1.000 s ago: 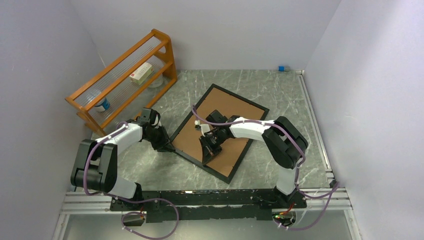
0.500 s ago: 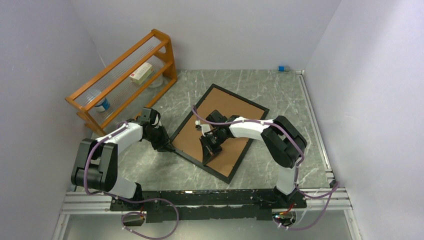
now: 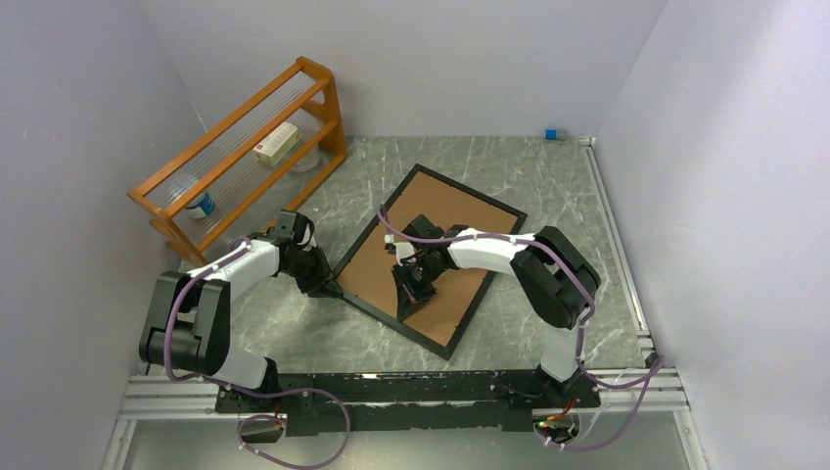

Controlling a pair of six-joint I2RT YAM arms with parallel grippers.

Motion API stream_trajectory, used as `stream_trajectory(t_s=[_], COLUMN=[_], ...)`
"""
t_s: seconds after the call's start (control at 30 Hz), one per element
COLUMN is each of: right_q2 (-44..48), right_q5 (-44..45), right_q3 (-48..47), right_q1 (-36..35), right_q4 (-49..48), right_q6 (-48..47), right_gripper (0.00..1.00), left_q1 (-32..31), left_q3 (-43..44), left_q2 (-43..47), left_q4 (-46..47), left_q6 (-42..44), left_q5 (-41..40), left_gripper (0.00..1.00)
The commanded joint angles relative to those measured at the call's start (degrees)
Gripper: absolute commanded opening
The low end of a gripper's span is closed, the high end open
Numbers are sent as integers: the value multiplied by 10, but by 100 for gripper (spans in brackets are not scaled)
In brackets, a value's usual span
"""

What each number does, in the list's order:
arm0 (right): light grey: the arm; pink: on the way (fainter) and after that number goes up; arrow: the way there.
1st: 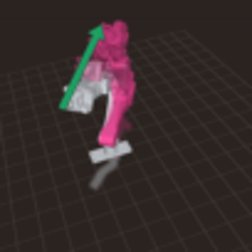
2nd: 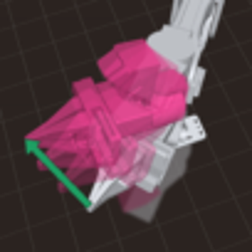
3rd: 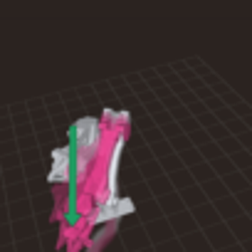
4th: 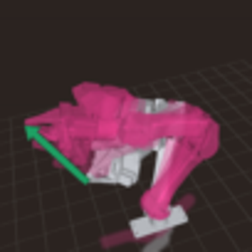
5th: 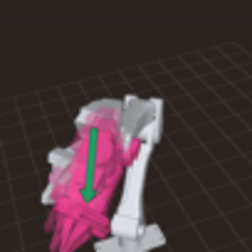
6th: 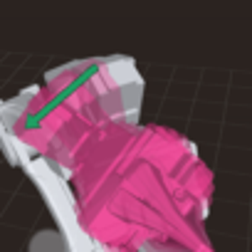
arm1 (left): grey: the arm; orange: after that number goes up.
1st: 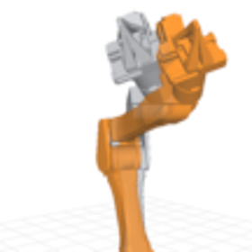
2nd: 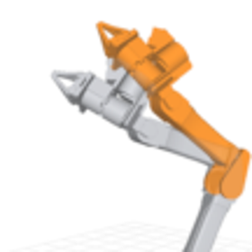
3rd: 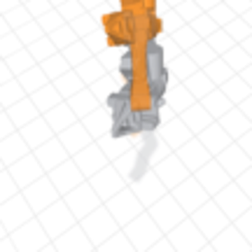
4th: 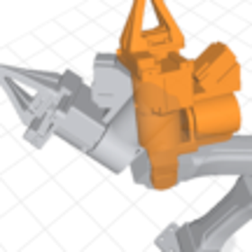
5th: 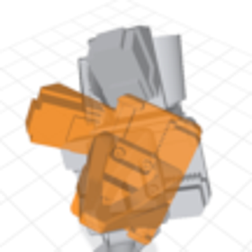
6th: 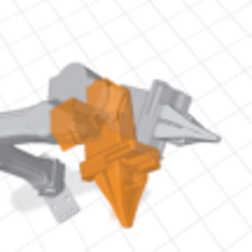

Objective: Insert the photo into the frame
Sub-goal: Install the photo frame at the center of the board.

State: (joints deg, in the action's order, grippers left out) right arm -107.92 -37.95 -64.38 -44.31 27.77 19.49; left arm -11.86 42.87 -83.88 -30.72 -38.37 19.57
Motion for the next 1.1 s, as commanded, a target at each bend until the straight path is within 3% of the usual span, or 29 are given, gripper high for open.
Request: stream_trajectory(t_s=[0.0,0.43,0.57,0.63,0.87,0.93,1.07], right_q2=[-29,39,88,117,222,249,276], right_q5=[233,272,274,288,375,449,513], right_q3=[18,36,22,19,48,53,74], right_q1=[13,13,23,39,119,138,181], right_q4=[-19,-55,-54,-53,-22,17,81], right_q6=[-38,-31,8,39,166,212,268], right_gripper=[0,0,2,4,27,48,69], left_q1=[-2,-2,-2,-2,-1,-1,-1], left_q3=[-6,1,24,44,139,172,238], left_q2=[-22,-15,8,28,28,4,-73], left_q4=[-4,-4,-2,0,2,1,-29], left_q6=[22,23,36,49,126,159,205], left_q5=[-78,-78,-65,-54,-5,3,-28], left_gripper=[27,28,36,45,75,78,80])
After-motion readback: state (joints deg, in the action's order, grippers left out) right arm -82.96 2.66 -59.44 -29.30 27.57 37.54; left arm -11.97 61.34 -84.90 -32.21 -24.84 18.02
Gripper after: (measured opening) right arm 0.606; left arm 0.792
